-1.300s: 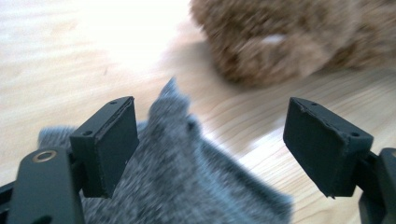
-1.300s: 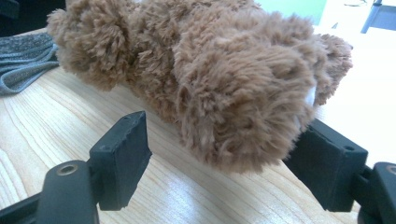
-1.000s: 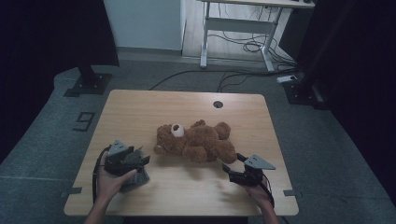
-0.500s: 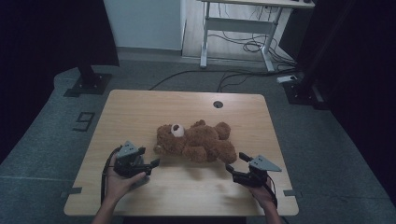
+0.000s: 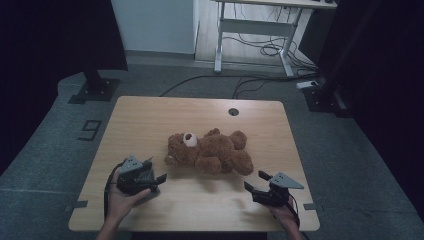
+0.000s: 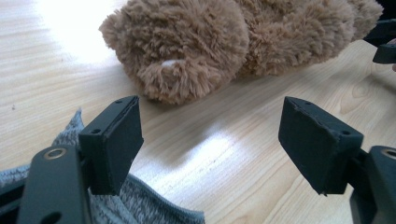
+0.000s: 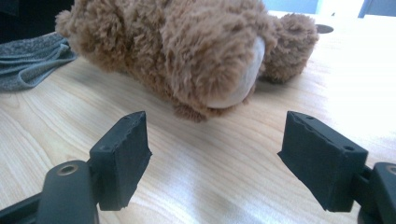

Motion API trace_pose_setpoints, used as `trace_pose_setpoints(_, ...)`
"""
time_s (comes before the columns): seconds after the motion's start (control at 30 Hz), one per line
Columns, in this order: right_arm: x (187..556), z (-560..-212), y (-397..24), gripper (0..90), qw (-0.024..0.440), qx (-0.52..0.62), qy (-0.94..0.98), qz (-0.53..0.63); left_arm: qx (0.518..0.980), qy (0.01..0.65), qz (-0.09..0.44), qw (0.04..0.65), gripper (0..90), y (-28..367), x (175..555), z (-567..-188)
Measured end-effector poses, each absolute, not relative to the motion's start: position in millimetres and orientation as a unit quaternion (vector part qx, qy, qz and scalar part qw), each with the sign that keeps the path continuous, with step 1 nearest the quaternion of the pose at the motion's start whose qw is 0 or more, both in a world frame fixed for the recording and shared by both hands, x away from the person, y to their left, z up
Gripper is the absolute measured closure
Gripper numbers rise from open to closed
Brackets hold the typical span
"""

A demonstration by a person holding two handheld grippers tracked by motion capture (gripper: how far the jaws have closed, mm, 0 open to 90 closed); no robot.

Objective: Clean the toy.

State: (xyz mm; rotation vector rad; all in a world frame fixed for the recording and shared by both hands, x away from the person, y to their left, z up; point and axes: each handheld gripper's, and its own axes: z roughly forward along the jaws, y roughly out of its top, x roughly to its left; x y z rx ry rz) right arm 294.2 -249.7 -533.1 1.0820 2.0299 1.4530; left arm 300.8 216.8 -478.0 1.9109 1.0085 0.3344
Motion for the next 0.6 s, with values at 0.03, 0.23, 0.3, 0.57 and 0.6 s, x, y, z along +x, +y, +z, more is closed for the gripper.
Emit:
trace_pose_setpoints(0.03,294.2,-533.1,-249.7,22.8,0.209,0.389,0.73,0.522,0.776,0.41,0.136,0.46,22.0,216.8,300.8,-478.0)
trace_pose_setpoints(0.23,293.2,-535.8,-250.3,22.9,0.209,0.392,0.73,0.52,0.776,0.411,0.135,0.459,22.4,220.2,298.9,-479.6)
trace_pose_setpoints(0.3,293.1,-536.3,-250.2,22.8,0.209,0.392,0.731,0.518,0.775,0.412,0.136,0.459,22.6,221.3,299.0,-479.6)
trace_pose_setpoints(0.57,291.9,-535.9,-252.0,22.2,0.213,0.394,0.728,0.52,0.772,0.414,0.138,0.461,22.7,224.6,299.9,-478.4)
trace_pose_setpoints(0.6,291.9,-535.6,-252.6,22.2,0.213,0.395,0.727,0.519,0.772,0.414,0.138,0.462,22.7,224.9,299.7,-478.0)
